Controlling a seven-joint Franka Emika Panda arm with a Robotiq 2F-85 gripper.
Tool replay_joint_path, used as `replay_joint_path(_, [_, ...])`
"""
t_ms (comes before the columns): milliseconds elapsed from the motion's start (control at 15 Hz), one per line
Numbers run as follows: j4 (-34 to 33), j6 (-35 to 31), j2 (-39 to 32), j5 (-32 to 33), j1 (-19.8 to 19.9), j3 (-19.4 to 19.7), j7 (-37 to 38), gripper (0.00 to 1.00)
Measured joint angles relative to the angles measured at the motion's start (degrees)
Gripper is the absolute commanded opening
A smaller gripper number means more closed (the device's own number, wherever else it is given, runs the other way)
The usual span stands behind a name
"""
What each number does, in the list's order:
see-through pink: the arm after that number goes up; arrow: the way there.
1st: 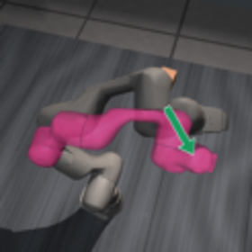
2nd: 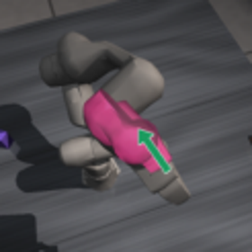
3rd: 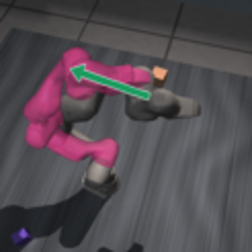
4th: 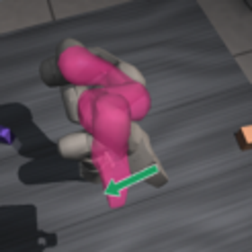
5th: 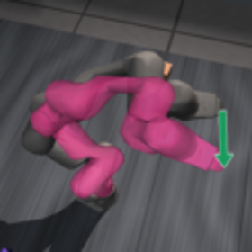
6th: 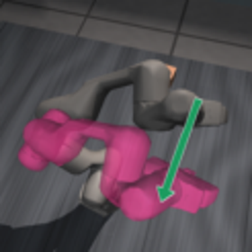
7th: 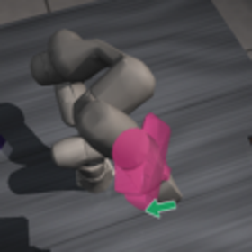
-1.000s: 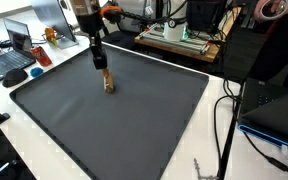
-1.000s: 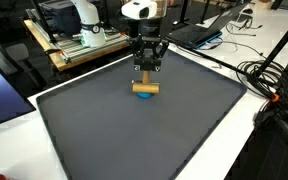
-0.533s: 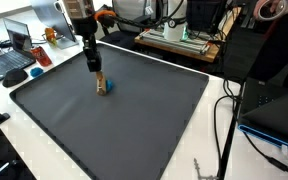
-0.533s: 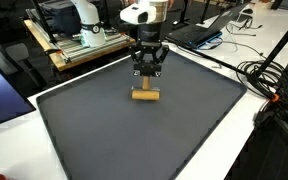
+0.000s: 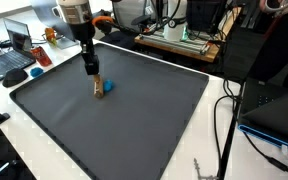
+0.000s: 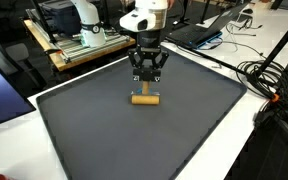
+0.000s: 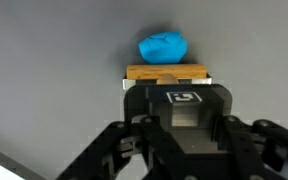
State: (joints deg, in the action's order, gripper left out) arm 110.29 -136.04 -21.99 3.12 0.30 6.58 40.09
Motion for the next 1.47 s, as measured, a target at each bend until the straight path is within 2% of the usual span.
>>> replay_joint_path(667, [0.59,-5.31,0.19,-0.78,0.09,1.78,1.22,0.22])
replay_joint_path(1467, [0.67,3.25,3.94,-5.02,0.41,1.10,-7.19,0.22])
